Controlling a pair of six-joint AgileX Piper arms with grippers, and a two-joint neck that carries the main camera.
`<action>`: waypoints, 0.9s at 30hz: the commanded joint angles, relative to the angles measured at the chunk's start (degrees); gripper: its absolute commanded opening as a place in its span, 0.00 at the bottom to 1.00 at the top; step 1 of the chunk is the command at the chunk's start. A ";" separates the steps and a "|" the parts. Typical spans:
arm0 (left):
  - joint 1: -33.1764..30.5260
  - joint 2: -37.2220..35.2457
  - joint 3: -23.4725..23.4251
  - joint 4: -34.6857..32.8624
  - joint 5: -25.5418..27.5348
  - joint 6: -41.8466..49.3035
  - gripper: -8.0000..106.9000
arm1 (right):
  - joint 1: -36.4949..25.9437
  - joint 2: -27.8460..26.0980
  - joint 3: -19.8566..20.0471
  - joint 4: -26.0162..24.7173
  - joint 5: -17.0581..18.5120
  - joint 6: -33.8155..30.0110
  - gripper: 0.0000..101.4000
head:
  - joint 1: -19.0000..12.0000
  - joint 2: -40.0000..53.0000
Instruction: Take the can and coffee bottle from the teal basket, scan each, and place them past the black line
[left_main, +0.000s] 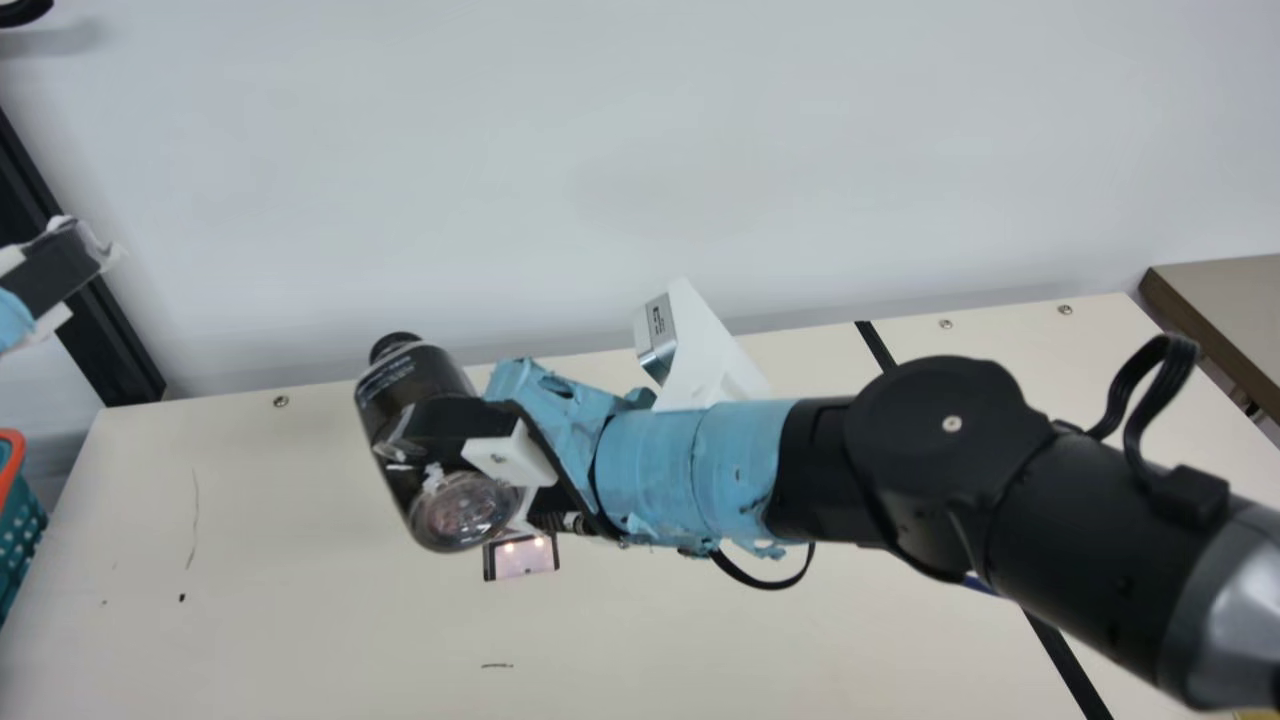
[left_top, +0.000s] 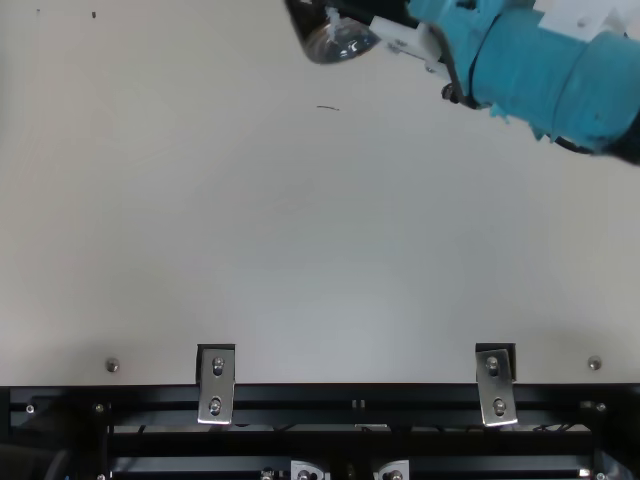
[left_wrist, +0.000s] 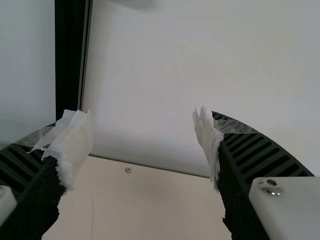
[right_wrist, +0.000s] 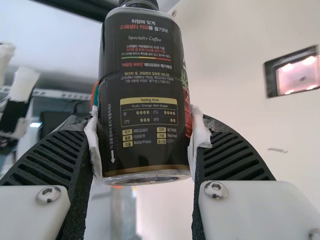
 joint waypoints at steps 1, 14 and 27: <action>0.00 0.00 0.00 0.00 0.00 0.00 0.85 | 3.01 -0.42 1.22 -6.29 -10.21 4.35 0.00 | -1.83 -0.81; 0.00 0.00 0.00 0.00 0.00 0.00 0.85 | 9.24 0.68 10.94 -20.46 -26.32 15.00 0.00 | -1.83 -0.81; 0.00 0.00 0.00 0.00 0.00 0.00 0.85 | 7.14 2.61 10.88 -20.91 -26.28 10.56 0.00 | -1.83 -0.81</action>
